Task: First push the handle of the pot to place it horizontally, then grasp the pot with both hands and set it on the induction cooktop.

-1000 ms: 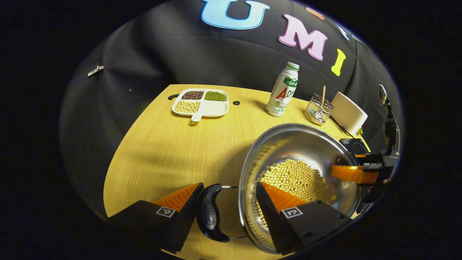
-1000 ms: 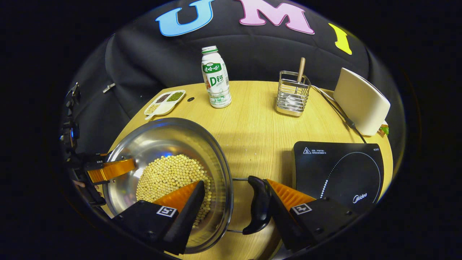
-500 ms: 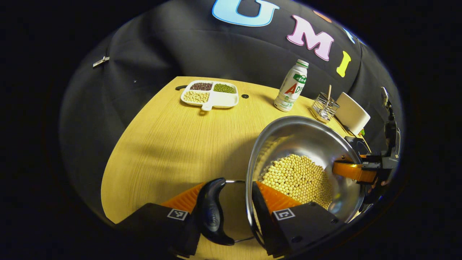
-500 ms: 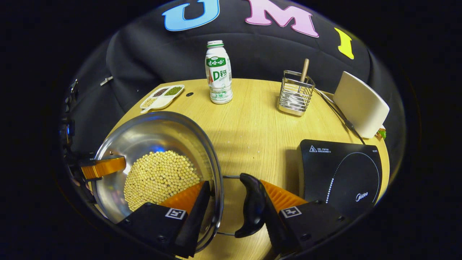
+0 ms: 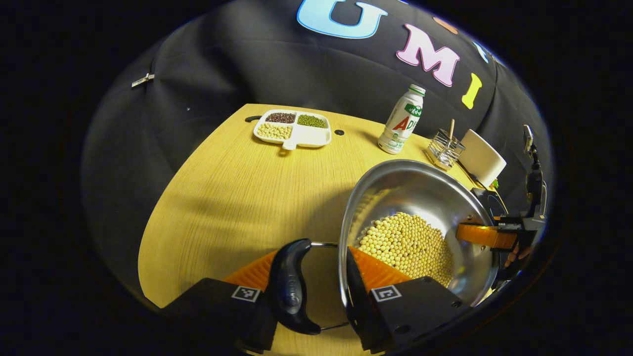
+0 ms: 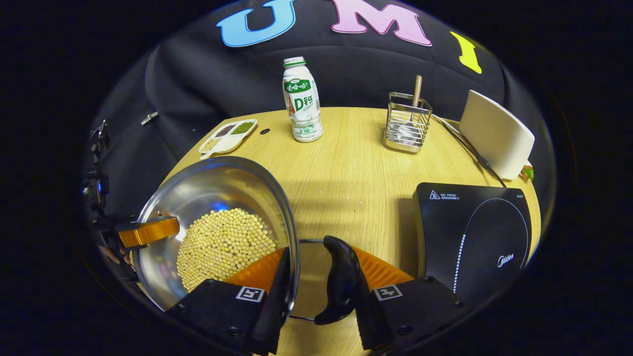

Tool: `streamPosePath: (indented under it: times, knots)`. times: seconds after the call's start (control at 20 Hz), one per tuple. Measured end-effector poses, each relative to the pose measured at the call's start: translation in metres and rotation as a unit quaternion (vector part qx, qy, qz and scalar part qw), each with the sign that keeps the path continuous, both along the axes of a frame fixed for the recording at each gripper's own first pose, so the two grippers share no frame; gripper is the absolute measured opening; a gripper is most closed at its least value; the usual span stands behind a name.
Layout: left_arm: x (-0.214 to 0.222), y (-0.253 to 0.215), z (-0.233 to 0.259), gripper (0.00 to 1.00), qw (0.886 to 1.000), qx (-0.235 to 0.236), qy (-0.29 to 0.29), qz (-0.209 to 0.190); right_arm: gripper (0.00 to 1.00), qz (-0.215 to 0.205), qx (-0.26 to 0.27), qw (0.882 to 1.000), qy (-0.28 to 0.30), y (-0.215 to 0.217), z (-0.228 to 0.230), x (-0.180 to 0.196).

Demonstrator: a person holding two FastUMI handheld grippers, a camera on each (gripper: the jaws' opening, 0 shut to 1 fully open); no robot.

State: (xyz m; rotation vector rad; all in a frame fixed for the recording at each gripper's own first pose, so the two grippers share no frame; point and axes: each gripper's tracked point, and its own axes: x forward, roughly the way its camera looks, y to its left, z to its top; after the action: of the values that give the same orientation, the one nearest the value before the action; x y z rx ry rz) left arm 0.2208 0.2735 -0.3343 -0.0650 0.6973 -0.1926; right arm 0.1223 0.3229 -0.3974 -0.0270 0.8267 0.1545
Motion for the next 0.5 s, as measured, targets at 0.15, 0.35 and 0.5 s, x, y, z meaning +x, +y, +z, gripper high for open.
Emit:
streamPosePath:
  times: [0.15,0.35,0.5]
  knots:
    - [-0.003,0.002,0.002,0.65,1.0,-0.003,-0.004,0.01,0.6,0.0,0.003,1.0,-0.002,0.0,0.002,-0.003]
    - [-0.011,0.005,0.006,0.64,1.0,0.002,-0.007,0.015,0.61,0.009,0.002,1.0,-0.002,0.005,0.003,-0.01]
    - [-0.017,0.005,0.021,0.63,1.0,0.008,-0.013,0.016,0.61,0.013,0.009,1.0,-0.007,0.008,0.017,-0.013]
